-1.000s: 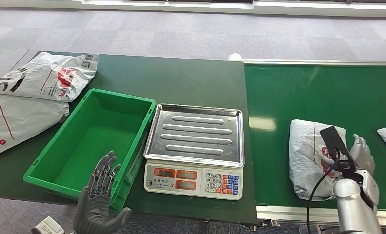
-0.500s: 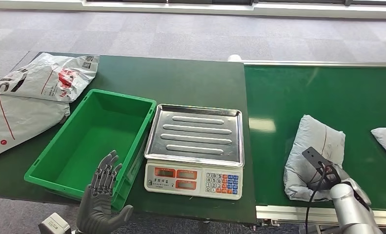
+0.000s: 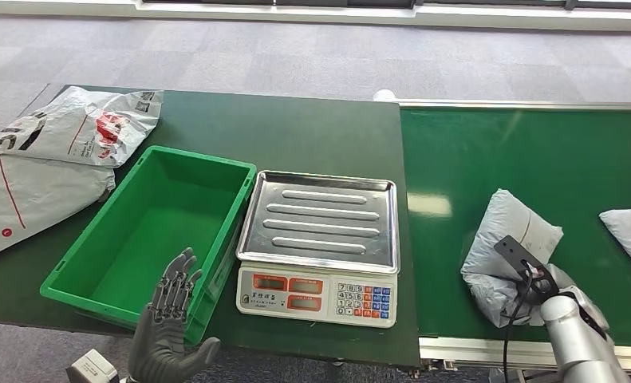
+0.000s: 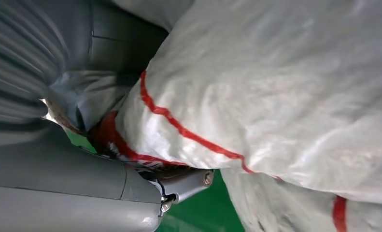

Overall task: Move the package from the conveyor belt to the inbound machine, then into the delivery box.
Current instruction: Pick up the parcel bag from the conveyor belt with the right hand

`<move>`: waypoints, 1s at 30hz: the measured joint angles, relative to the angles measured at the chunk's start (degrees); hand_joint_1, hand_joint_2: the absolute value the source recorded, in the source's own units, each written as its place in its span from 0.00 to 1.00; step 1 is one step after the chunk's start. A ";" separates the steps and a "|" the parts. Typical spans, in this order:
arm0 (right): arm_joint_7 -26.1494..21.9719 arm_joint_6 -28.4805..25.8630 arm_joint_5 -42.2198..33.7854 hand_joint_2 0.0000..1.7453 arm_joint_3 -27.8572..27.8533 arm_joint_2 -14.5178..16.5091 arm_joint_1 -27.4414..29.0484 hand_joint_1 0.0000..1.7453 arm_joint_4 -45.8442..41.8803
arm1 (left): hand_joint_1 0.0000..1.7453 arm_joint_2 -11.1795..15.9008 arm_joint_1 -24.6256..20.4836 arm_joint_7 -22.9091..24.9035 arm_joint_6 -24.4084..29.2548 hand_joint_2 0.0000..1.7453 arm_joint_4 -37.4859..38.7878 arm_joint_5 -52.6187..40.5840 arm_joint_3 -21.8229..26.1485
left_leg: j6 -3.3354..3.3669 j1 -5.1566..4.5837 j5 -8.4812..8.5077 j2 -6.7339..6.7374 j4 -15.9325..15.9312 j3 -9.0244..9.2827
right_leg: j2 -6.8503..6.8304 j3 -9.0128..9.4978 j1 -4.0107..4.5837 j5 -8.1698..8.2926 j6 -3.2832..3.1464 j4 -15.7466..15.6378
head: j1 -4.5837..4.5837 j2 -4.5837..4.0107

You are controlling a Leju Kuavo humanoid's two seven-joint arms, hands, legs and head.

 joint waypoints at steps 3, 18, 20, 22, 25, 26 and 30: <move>-0.95 -2.20 -0.51 1.00 0.33 -0.11 -0.17 1.00 0.21 | 0.00 0.15 0.01 -0.03 0.20 1.00 0.01 0.33 -0.04 | -0.01 0.00 0.00 -0.02 -0.01 -0.07 | -0.03 -0.02 0.02 -0.01 -0.01 0.01 | 0.00 0.00; -22.20 -35.94 -17.22 1.00 -0.24 7.19 6.83 1.00 -32.20 | 0.00 -0.60 0.69 -1.22 1.08 1.00 -1.13 -0.14 -0.02 | -0.07 0.00 0.05 -0.17 -0.02 -0.45 | -0.19 -0.43 -0.02 -0.07 -0.03 0.06 | 0.00 0.00; -23.23 -37.00 -18.11 1.00 -0.24 7.53 7.47 1.00 -34.56 | 0.00 -0.66 0.69 -1.23 1.17 1.00 -1.14 -0.14 -0.02 | -0.06 -0.01 0.04 -0.17 -0.02 -0.48 | -0.20 -0.44 -0.04 -0.07 -0.02 0.06 | 0.00 0.00; -26.74 -40.64 -20.70 1.00 -0.26 8.05 8.11 1.00 -36.67 | 0.00 -0.68 0.69 -1.29 1.60 1.00 -1.14 -0.11 -0.02 | -0.05 -0.03 0.05 -0.19 -0.02 -0.51 | -0.23 -0.45 -0.07 -0.07 -0.02 0.06 | 0.00 0.00; -30.55 -45.83 -26.04 1.00 0.11 9.14 9.34 1.00 -42.14 | 0.00 -0.67 0.67 -1.45 3.16 1.00 -1.15 0.22 -0.10 | -0.05 -0.04 0.06 -0.21 -0.02 -0.52 | -0.24 -0.45 -0.07 -0.06 -0.02 0.07 | 0.00 0.00; -30.55 -46.07 -27.44 1.00 0.63 9.39 9.64 1.00 -44.28 | 0.00 -0.63 0.64 -1.55 3.86 1.00 -1.15 0.45 -0.19 | -0.06 -0.03 0.06 -0.19 -0.03 -0.52 | -0.21 -0.45 -0.07 -0.06 -0.03 0.07 | 0.00 0.00; -29.57 -41.62 -27.09 1.00 6.19 9.88 9.54 1.00 -49.95 | 0.00 0.04 0.13 -2.31 5.83 1.00 -1.13 1.46 -0.97 | -0.11 -0.03 0.03 -0.01 -0.06 -0.53 | 0.02 -0.48 -0.03 -0.04 -0.06 0.09 | 0.00 0.00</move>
